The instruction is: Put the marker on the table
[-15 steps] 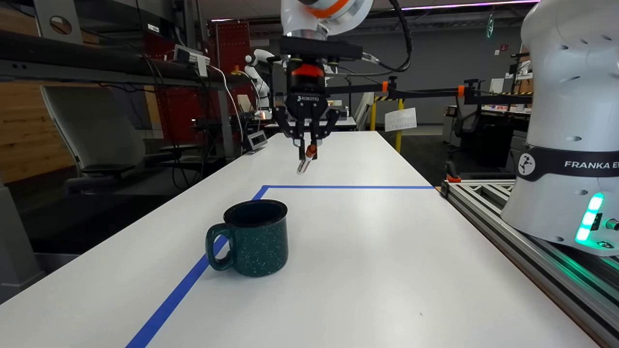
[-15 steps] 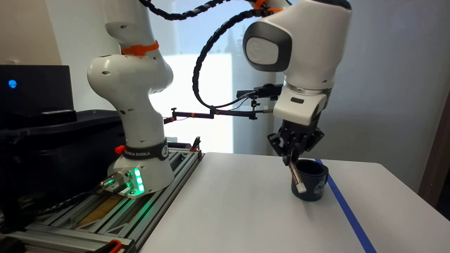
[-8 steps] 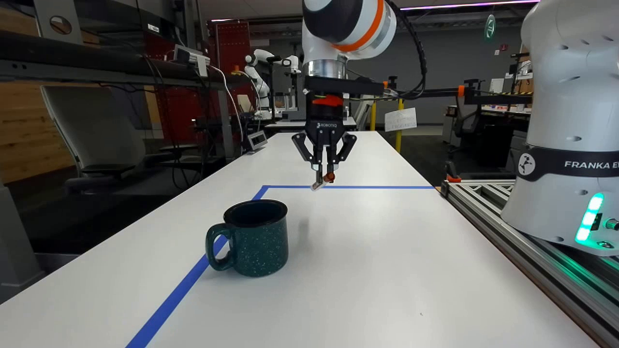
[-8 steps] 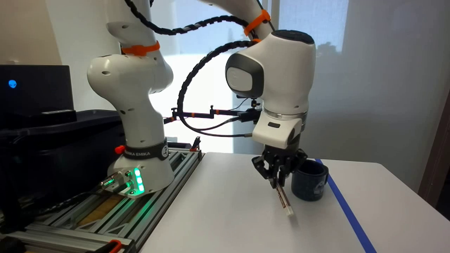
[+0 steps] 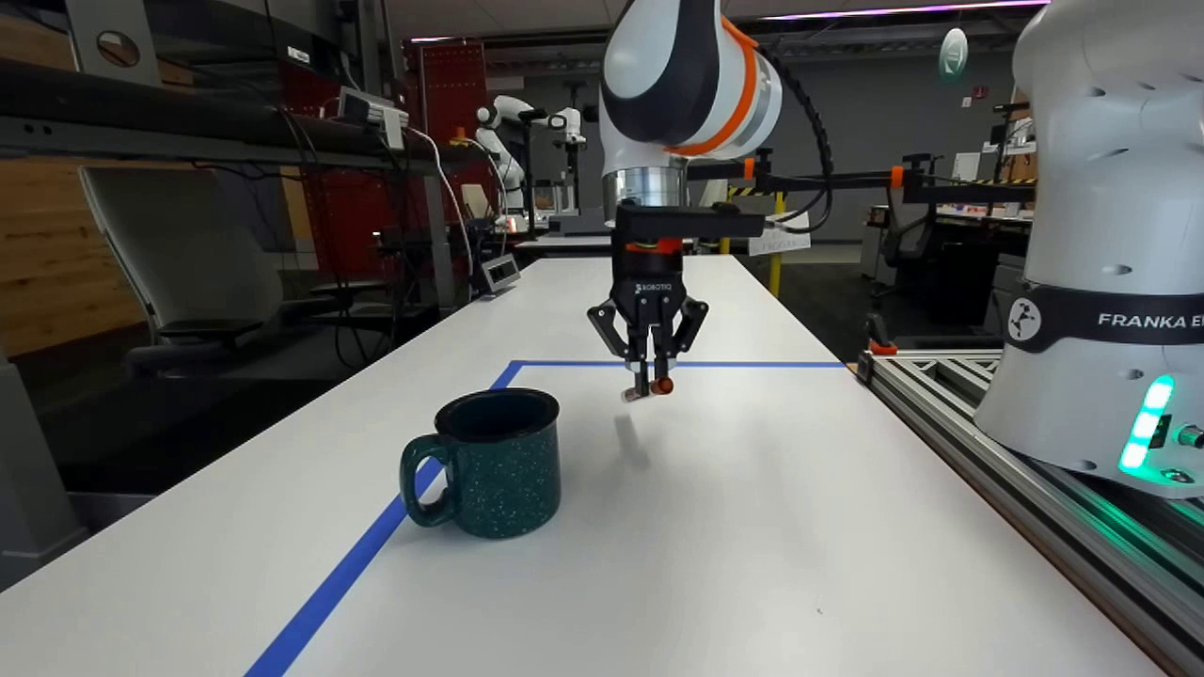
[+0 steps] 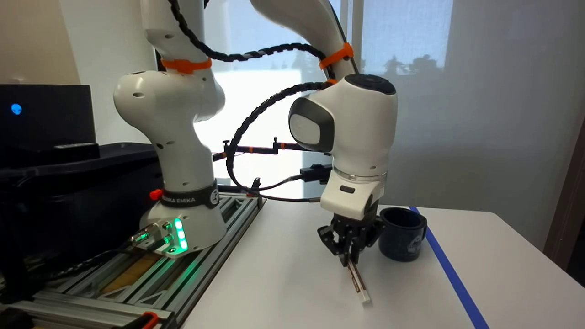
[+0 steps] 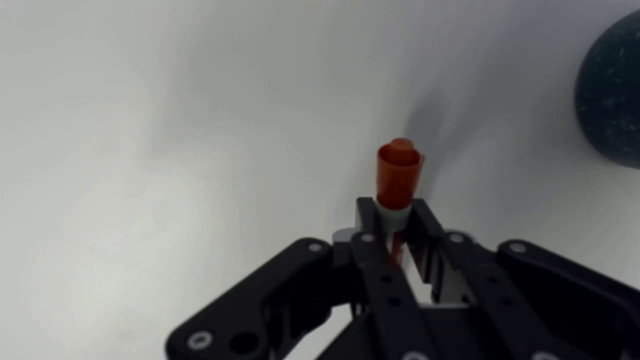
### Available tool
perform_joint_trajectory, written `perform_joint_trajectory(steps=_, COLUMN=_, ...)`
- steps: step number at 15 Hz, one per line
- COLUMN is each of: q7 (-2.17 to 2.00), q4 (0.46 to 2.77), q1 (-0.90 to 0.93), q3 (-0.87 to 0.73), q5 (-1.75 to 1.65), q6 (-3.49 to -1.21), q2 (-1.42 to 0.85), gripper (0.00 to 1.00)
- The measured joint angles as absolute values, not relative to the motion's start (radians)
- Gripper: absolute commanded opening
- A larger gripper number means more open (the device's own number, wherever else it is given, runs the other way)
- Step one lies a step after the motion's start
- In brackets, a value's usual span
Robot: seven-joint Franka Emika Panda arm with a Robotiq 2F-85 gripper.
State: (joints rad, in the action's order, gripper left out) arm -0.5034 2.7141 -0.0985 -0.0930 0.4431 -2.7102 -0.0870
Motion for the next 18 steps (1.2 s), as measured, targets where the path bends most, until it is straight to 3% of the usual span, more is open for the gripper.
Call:
perform_joint_trajectory(steps=6, q7=-0.452, q4=2.712, q1=-0.098, q3=-0.072, q5=0.455, q6=-2.769, q2=-0.154, gripper=0.06)
perform_joint_trajectory(steps=7, q7=-0.445, q4=2.711, q1=-0.098, q3=-0.069, q5=0.455, q6=-2.773, q2=-0.159, gripper=0.44)
perform_joint_trajectory(steps=8, q7=-0.441, q4=2.71, q1=-0.098, q3=-0.066, q5=0.455, q6=-2.777, q2=-0.163, gripper=0.45)
perform_joint_trajectory(steps=15, q7=-0.421, q4=2.708, q1=-0.088, q3=-0.046, q5=0.453, q6=-2.774, q2=-0.169, gripper=0.97)
perform_joint_trajectory(steps=18, q7=-0.41, q4=2.708, q1=-0.085, q3=-0.046, q5=0.425, q6=-2.739, q2=-0.146, gripper=1.0)
